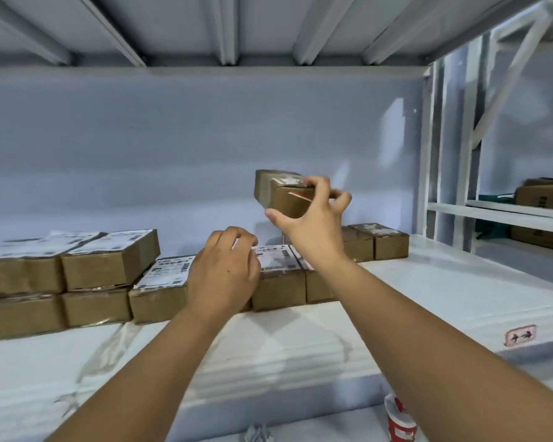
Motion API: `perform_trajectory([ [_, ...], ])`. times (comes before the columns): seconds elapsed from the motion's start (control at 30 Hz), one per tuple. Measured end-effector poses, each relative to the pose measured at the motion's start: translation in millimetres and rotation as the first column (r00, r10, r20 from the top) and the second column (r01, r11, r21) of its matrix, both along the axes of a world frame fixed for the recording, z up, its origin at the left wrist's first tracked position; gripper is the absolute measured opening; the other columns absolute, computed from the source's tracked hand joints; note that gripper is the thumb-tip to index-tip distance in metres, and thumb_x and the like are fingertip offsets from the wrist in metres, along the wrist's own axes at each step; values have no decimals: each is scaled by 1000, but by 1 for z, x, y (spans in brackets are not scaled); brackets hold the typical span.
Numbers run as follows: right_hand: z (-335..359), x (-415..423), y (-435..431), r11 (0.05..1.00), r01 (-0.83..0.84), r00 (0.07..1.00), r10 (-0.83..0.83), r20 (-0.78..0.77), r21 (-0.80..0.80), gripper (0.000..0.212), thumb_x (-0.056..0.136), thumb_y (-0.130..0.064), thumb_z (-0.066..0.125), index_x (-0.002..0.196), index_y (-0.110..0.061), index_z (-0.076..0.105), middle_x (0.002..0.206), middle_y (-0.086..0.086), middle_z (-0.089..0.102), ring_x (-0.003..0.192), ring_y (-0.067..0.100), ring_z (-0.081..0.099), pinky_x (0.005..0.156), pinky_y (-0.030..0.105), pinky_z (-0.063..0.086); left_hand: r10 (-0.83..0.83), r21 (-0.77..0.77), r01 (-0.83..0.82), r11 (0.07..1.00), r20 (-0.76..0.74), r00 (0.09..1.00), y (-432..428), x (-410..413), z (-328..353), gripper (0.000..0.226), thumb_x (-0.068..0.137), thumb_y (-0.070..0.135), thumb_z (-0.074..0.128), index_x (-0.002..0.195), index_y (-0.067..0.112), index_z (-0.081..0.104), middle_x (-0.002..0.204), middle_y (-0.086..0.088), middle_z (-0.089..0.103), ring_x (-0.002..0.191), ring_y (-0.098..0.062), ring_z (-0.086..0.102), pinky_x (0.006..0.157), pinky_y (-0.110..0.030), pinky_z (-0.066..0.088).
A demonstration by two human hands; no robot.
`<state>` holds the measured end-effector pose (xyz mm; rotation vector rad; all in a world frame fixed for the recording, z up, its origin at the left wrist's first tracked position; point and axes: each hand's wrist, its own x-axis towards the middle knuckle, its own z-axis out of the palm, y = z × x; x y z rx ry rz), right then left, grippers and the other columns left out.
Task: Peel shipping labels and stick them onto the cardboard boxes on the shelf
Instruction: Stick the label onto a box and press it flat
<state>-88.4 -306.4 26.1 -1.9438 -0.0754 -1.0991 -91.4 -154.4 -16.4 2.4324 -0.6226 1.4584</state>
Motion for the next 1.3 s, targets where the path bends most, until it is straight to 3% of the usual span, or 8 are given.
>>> perform_trajectory([
  [0.23,1,-23,90,963,-55,990,18,-141,-265,81,63,-61,76,119,-23,30,136,6,21,100,29,58,81,38,52,253,80,-256,963,39,967,105,-24,4,22,74,19,52,88,13,69,99,-7,65,94,-31,59,77,-41,48],
  [0.4,-16,-24,141,898,11,977,-104,-188,-441,86,68,-65,70,128,-18,29,140,8,23,96,29,60,75,36,51,295,103,-284,953,-121,948,150,-32,-17,26,80,15,59,104,14,68,109,-8,61,96,-32,58,77,-43,49],
  [0.6,-34,-18,168,905,52,973,-141,-182,-422,72,77,-57,67,126,-19,32,131,10,35,106,30,54,80,36,46,-15,-303,-119,945,-406,914,170,-44,-35,44,90,11,51,133,21,47,127,-2,48,101,-18,53,80,-27,41],
  [0.73,-44,-17,171,888,-78,967,-44,-252,-453,70,82,-51,64,140,-36,27,137,9,28,116,30,50,90,38,48,-248,-485,-19,874,-480,841,179,-40,-40,63,88,8,53,142,33,33,113,2,51,88,-6,53,70,-13,40],
  [0.83,-46,-17,170,861,-135,959,-11,-282,-491,64,87,-45,61,142,-39,29,148,5,19,119,28,51,91,39,50,-287,-453,24,891,-522,803,179,-41,-40,67,89,6,52,143,37,29,111,2,50,90,-8,54,60,-9,45],
  [1.0,-34,-10,168,877,-288,914,132,-383,-385,55,91,-28,61,139,-34,36,153,1,18,122,24,50,99,35,43,-186,-299,9,954,-567,803,178,-37,-42,63,92,12,49,147,30,25,128,-4,46,112,-20,50,88,-33,48],
  [1.17,-26,-3,156,860,-384,880,231,-416,-335,56,87,-21,65,136,-31,40,147,4,29,123,17,44,91,20,29,-145,-244,7,970,-555,819,176,-39,-43,53,95,15,45,146,25,32,137,-1,41,120,-14,44,95,-21,39],
  [1.3,-35,-6,160,873,-320,906,169,-388,-368,65,86,-22,65,140,-34,33,154,7,18,137,24,30,105,29,32,-142,-265,9,964,-485,863,175,-39,-44,45,93,13,46,138,20,43,134,-1,46,117,-15,48,92,-17,35],
])
